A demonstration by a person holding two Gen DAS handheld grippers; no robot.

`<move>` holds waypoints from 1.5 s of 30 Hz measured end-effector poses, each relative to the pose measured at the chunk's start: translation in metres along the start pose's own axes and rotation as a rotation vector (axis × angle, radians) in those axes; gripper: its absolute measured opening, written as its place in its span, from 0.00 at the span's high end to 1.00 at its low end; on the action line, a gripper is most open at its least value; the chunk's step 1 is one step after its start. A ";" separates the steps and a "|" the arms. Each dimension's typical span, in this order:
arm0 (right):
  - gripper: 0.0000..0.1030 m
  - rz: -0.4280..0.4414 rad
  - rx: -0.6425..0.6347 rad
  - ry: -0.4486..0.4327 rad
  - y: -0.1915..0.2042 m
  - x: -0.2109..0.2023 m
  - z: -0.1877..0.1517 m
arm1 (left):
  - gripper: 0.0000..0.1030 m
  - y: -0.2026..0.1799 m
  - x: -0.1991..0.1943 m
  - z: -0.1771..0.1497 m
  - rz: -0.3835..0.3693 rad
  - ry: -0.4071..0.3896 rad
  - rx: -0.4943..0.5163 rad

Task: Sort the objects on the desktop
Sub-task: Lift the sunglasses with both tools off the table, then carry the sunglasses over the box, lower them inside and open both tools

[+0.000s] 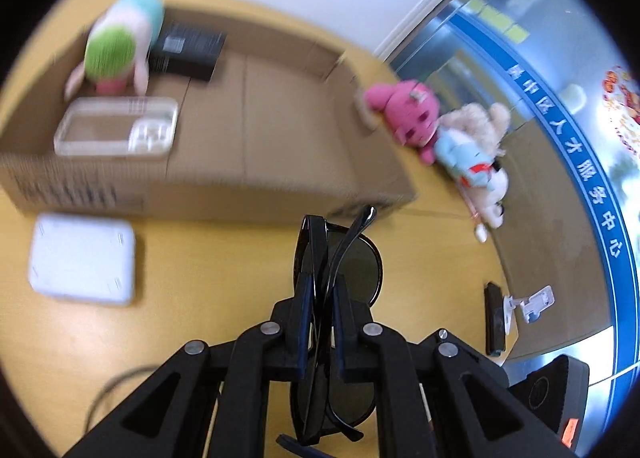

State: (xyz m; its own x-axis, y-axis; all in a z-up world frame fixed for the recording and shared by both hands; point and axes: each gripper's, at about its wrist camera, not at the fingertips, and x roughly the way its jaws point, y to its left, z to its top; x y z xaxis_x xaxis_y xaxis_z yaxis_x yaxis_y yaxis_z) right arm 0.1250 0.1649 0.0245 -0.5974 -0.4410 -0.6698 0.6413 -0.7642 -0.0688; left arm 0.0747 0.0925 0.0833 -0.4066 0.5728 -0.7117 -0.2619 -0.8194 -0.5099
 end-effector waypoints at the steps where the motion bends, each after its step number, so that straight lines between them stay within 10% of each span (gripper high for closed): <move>1: 0.35 -0.010 -0.020 -0.017 -0.003 -0.003 0.006 | 0.92 -0.002 -0.005 0.006 -0.001 -0.019 0.010; 21: 0.35 -0.082 -0.265 -0.166 -0.129 0.027 0.153 | 0.90 -0.011 -0.043 0.192 0.012 -0.169 0.143; 34: 0.35 0.031 -0.203 -0.046 -0.213 0.116 0.159 | 0.90 0.052 0.066 0.288 0.012 -0.013 0.023; 45: 0.35 0.165 -0.036 0.122 -0.231 0.216 0.151 | 0.90 0.095 0.179 0.308 0.085 0.176 -0.076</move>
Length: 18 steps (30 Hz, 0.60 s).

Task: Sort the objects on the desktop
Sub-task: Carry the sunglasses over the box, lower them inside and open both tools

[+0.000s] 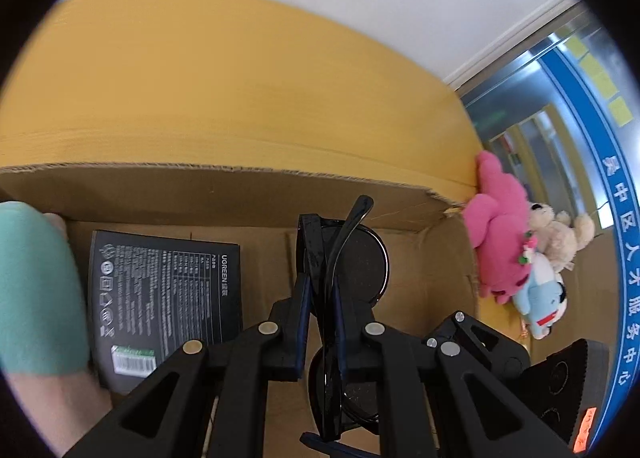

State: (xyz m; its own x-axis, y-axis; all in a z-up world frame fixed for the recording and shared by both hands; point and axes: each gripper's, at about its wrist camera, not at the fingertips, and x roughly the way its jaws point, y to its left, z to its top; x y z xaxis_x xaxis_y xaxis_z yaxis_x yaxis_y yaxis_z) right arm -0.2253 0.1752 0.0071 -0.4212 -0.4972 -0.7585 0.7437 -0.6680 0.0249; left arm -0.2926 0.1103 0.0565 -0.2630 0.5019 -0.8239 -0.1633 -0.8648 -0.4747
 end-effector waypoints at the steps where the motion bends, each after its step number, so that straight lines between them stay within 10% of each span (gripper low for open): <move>1: 0.35 0.000 0.008 0.025 -0.004 0.007 -0.002 | 0.90 0.002 0.009 0.001 0.013 0.014 -0.006; 18: 0.32 -0.025 0.061 0.166 0.001 0.053 -0.022 | 0.90 0.016 0.030 -0.001 0.091 0.059 -0.029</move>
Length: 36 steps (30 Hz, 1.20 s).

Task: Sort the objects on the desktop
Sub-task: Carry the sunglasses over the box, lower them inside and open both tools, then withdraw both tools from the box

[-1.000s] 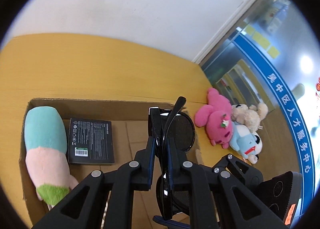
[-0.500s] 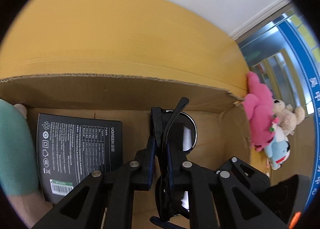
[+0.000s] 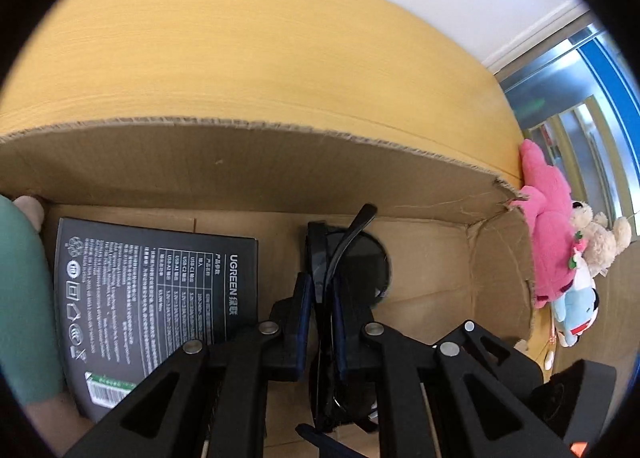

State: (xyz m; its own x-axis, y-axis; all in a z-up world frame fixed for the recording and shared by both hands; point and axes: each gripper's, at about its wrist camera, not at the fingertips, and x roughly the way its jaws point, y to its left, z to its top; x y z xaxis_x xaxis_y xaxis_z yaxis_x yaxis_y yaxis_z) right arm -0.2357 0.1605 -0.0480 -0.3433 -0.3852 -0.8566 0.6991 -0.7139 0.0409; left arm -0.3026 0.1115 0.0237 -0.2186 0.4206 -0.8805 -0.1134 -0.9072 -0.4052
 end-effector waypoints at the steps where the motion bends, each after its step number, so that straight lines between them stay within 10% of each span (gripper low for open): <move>1: 0.30 0.010 0.018 -0.009 0.001 -0.006 -0.001 | 0.90 0.000 -0.007 -0.002 0.015 -0.010 0.011; 7: 0.18 -0.056 0.080 -0.092 0.020 -0.065 -0.012 | 0.90 -0.014 -0.081 -0.027 0.022 -0.167 0.128; 9: 0.09 -0.173 0.109 -0.105 0.031 -0.089 -0.020 | 0.85 -0.021 -0.123 -0.050 0.130 -0.309 0.189; 13: 0.00 -0.316 0.230 -0.169 0.033 -0.158 -0.043 | 0.21 -0.028 -0.192 -0.104 0.233 -0.573 0.263; 25: 0.00 -0.410 0.386 -0.298 0.130 -0.200 -0.089 | 0.21 -0.015 -0.251 -0.263 0.369 -0.847 0.301; 36: 0.00 -0.518 0.417 -0.327 0.161 -0.222 -0.107 | 0.21 -0.006 -0.245 -0.307 0.350 -0.843 0.280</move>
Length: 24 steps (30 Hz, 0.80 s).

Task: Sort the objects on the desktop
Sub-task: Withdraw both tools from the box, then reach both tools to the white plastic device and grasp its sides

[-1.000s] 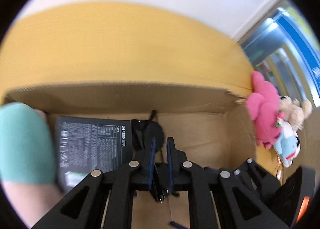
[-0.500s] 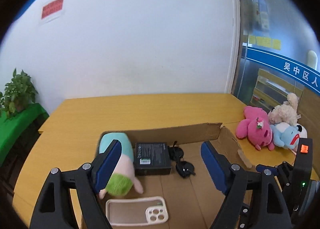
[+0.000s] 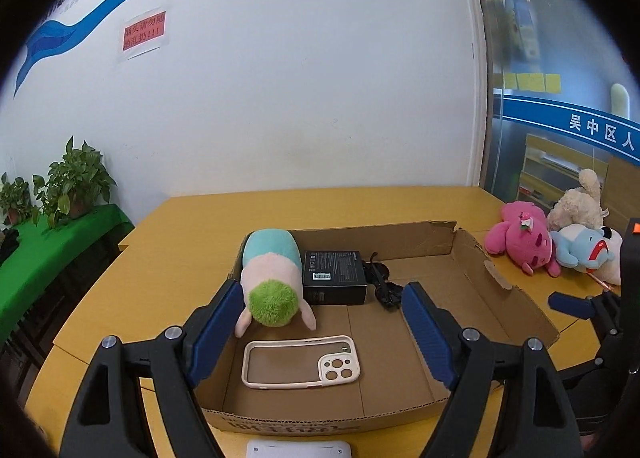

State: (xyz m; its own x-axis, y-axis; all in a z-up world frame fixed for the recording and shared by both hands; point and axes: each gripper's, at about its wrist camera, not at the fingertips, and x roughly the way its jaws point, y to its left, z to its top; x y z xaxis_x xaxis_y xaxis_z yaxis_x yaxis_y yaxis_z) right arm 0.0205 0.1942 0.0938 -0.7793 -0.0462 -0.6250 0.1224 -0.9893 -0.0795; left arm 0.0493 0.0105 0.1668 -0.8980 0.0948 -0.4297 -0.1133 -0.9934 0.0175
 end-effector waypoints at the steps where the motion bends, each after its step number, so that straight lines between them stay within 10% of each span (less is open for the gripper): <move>1: 0.00 -0.013 -0.005 -0.005 0.001 -0.002 -0.001 | 0.21 -0.001 0.000 -0.002 -0.010 0.012 -0.001; 12: 0.00 0.002 -0.051 0.016 0.018 -0.004 -0.018 | 0.21 0.035 0.007 -0.033 -0.039 0.124 -0.026; 24: 0.00 0.351 -0.167 0.241 0.110 0.036 -0.074 | 0.22 0.117 0.025 -0.122 -0.122 0.394 -0.146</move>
State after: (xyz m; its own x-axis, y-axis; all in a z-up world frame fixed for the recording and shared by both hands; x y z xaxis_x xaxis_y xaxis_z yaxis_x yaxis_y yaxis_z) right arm 0.0512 0.0938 0.0050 -0.5101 -0.3215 -0.7978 0.4662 -0.8828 0.0576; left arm 0.0657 -0.1108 0.0478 -0.6480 0.2080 -0.7326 -0.1211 -0.9779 -0.1705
